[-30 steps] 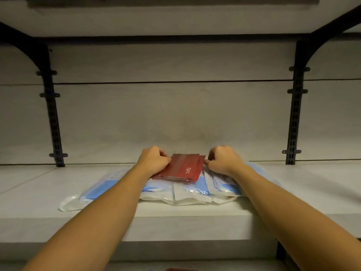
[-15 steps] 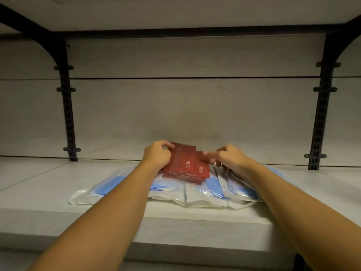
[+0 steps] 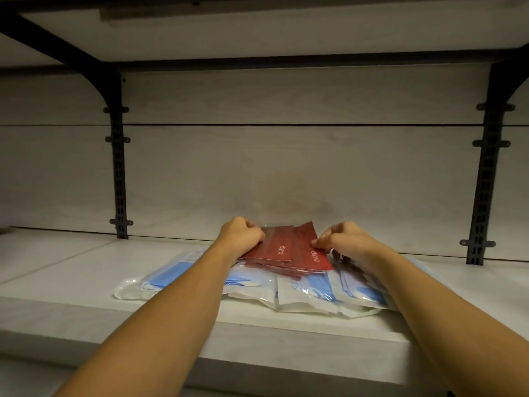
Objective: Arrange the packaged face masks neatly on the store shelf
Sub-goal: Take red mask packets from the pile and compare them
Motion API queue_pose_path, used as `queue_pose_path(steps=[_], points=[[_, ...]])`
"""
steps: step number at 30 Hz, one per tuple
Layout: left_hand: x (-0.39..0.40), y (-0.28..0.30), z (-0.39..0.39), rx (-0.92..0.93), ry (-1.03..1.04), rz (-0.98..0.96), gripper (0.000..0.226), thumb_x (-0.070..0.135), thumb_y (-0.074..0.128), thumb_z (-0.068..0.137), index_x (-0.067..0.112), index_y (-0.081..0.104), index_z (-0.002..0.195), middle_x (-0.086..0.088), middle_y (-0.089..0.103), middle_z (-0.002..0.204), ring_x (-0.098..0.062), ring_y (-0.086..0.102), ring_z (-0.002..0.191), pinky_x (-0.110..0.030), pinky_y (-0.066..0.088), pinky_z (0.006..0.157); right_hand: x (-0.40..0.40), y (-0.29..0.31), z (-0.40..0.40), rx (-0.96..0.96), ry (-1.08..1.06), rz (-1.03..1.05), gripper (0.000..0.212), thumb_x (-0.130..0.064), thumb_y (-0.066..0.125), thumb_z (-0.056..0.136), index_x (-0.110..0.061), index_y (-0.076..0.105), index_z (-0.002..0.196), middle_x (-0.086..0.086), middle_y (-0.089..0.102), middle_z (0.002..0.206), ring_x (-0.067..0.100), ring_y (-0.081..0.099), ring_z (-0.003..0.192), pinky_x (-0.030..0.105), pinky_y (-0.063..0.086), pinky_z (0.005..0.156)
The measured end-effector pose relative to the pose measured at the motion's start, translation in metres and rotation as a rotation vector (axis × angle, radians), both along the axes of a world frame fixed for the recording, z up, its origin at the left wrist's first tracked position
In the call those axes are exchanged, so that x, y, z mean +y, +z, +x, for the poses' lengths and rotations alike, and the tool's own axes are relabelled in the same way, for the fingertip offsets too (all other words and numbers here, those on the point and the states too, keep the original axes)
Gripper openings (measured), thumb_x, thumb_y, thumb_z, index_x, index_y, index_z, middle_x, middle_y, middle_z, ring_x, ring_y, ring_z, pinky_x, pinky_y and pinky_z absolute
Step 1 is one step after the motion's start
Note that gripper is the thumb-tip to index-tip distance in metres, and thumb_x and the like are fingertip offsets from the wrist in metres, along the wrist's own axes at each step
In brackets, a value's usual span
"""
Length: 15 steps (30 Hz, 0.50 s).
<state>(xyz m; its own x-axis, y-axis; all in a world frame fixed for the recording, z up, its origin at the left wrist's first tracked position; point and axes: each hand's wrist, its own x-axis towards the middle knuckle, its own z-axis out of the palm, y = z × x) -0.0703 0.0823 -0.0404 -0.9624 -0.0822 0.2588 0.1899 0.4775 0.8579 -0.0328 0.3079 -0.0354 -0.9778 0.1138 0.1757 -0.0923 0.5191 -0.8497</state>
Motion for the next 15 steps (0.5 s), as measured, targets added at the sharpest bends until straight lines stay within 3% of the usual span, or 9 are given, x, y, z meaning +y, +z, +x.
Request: queue_pose_path(steps=[2, 4, 7, 9, 11, 13, 15], points=[[-0.001, 0.001, 0.000, 0.005, 0.006, -0.012, 0.031, 0.011, 0.064, 0.081, 0.023, 0.068, 0.110, 0.003, 0.065, 0.094, -0.015, 0.063, 0.089, -0.028, 0.052, 0.079, 0.002, 0.001, -0.004, 0.007, -0.003, -0.046, 0.011, -0.011, 0.075, 0.087, -0.007, 0.064, 0.088, 0.011, 0.065, 0.077, 0.018, 0.051, 0.057, 0.022, 0.037, 0.048], [-0.001, 0.001, 0.000, 0.013, 0.027, -0.049, 0.039, 0.011, 0.060, 0.086, 0.023, 0.063, 0.123, 0.005, 0.060, 0.097, -0.016, 0.059, 0.093, -0.026, 0.046, 0.077, 0.004, 0.000, -0.008, 0.007, -0.003, -0.108, 0.012, -0.007, 0.073, 0.086, -0.004, 0.065, 0.095, 0.012, 0.065, 0.081, 0.019, 0.053, 0.061, 0.025, 0.037, 0.050], [0.000, 0.002, 0.003, 0.013, 0.061, -0.081, 0.050, 0.010, 0.060, 0.088, 0.015, 0.052, 0.138, -0.006, 0.059, 0.123, -0.022, 0.058, 0.109, -0.026, 0.043, 0.085, 0.004, -0.001, -0.012, -0.002, -0.020, -0.170, 0.019, -0.008, 0.076, 0.086, -0.006, 0.069, 0.104, 0.014, 0.068, 0.088, 0.022, 0.055, 0.072, 0.027, 0.039, 0.056], [-0.001, 0.002, 0.002, 0.015, 0.087, -0.063, 0.068, 0.015, 0.068, 0.087, 0.012, 0.040, 0.149, -0.010, 0.055, 0.136, -0.025, 0.056, 0.120, -0.027, 0.043, 0.088, 0.002, -0.002, -0.012, -0.018, -0.033, -0.166, 0.018, -0.010, 0.077, 0.085, -0.004, 0.071, 0.101, 0.014, 0.067, 0.084, 0.021, 0.053, 0.066, 0.025, 0.037, 0.053], [-0.002, 0.002, 0.004, 0.034, 0.115, -0.042, 0.066, 0.019, 0.074, 0.085, 0.010, 0.047, 0.144, -0.010, 0.059, 0.131, -0.025, 0.058, 0.119, -0.028, 0.046, 0.093, 0.001, -0.001, -0.012, -0.027, -0.034, -0.163, 0.016, -0.010, 0.077, 0.085, -0.001, 0.071, 0.097, 0.012, 0.065, 0.077, 0.017, 0.049, 0.058, 0.024, 0.035, 0.051], [-0.003, 0.002, 0.008, 0.073, 0.135, -0.042, 0.040, 0.018, 0.076, 0.084, 0.011, 0.067, 0.121, -0.004, 0.068, 0.109, -0.022, 0.064, 0.110, -0.027, 0.048, 0.090, 0.001, -0.002, -0.011, -0.022, -0.028, -0.170, 0.014, -0.011, 0.077, 0.085, -0.003, 0.069, 0.094, 0.012, 0.064, 0.076, 0.018, 0.051, 0.058, 0.025, 0.036, 0.053], [-0.004, 0.005, 0.014, 0.132, 0.148, -0.059, 0.014, 0.018, 0.078, 0.084, 0.017, 0.072, 0.096, 0.003, 0.067, 0.086, -0.019, 0.065, 0.094, -0.022, 0.044, 0.080, -0.002, -0.002, -0.011, 0.015, -0.024, -0.164, 0.016, -0.013, 0.076, 0.086, -0.004, 0.067, 0.095, 0.013, 0.067, 0.081, 0.020, 0.056, 0.063, 0.028, 0.042, 0.057]])
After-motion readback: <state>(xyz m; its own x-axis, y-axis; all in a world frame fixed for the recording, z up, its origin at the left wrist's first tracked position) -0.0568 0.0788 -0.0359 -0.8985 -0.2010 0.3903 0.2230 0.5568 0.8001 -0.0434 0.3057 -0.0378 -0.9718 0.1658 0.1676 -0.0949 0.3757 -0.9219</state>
